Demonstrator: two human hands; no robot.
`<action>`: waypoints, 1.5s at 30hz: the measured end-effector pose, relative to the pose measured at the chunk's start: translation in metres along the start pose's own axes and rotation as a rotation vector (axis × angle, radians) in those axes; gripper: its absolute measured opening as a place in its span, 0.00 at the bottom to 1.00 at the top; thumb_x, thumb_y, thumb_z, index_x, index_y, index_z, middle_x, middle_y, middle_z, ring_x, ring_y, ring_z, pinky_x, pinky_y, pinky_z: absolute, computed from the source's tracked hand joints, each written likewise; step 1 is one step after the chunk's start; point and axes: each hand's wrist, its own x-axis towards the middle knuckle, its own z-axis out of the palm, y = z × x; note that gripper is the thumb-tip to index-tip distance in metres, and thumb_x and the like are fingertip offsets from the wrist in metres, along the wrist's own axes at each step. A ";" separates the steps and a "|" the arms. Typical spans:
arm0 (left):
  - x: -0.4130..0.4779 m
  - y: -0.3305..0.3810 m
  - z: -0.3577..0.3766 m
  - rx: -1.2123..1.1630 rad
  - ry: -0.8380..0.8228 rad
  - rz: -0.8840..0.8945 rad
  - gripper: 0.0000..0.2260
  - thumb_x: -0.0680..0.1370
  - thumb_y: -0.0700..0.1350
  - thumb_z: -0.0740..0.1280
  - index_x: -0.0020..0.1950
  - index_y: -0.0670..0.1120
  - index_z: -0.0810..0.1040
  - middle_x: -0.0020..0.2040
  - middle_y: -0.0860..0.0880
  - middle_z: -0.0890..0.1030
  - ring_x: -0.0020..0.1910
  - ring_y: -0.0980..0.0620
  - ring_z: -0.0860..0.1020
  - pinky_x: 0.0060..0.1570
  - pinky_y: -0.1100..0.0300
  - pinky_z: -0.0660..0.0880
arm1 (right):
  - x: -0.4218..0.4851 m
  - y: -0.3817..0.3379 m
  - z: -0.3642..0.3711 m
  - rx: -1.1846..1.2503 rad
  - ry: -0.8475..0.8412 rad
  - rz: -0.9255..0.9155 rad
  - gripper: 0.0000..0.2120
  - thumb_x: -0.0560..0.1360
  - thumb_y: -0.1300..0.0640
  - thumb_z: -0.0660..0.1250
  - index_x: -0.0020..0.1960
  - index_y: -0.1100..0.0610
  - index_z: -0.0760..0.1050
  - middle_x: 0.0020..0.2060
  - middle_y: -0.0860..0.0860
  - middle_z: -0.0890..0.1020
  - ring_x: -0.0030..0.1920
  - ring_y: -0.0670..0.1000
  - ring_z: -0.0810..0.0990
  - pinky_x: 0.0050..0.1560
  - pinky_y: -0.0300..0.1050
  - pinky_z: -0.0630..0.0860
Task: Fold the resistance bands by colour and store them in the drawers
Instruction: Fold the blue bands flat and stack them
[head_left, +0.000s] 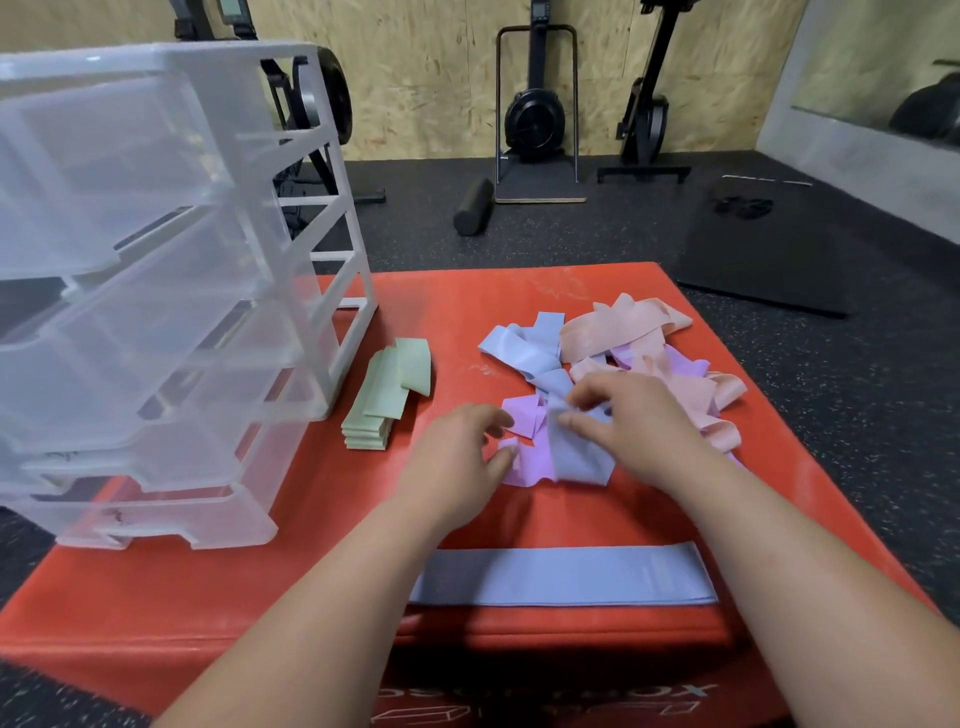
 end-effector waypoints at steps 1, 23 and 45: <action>0.001 0.002 -0.002 -0.029 0.045 -0.009 0.12 0.79 0.49 0.72 0.62 0.53 0.82 0.52 0.57 0.82 0.49 0.55 0.80 0.54 0.54 0.77 | 0.000 -0.007 -0.012 0.090 0.067 -0.005 0.05 0.76 0.51 0.77 0.45 0.44 0.81 0.42 0.38 0.84 0.45 0.38 0.81 0.48 0.38 0.75; -0.010 0.023 -0.045 -0.970 0.027 -0.443 0.07 0.81 0.39 0.73 0.59 0.40 0.86 0.53 0.36 0.87 0.47 0.50 0.85 0.47 0.59 0.82 | -0.036 -0.053 -0.004 0.387 0.081 -0.018 0.16 0.75 0.68 0.71 0.51 0.47 0.81 0.49 0.41 0.87 0.52 0.41 0.86 0.58 0.48 0.82; -0.022 0.006 -0.079 -0.779 0.264 -0.155 0.01 0.81 0.41 0.74 0.51 0.45 0.86 0.43 0.48 0.86 0.39 0.58 0.80 0.39 0.66 0.75 | -0.019 -0.033 0.007 -0.110 -0.067 -0.048 0.06 0.76 0.50 0.74 0.46 0.47 0.77 0.38 0.44 0.78 0.41 0.49 0.76 0.41 0.49 0.73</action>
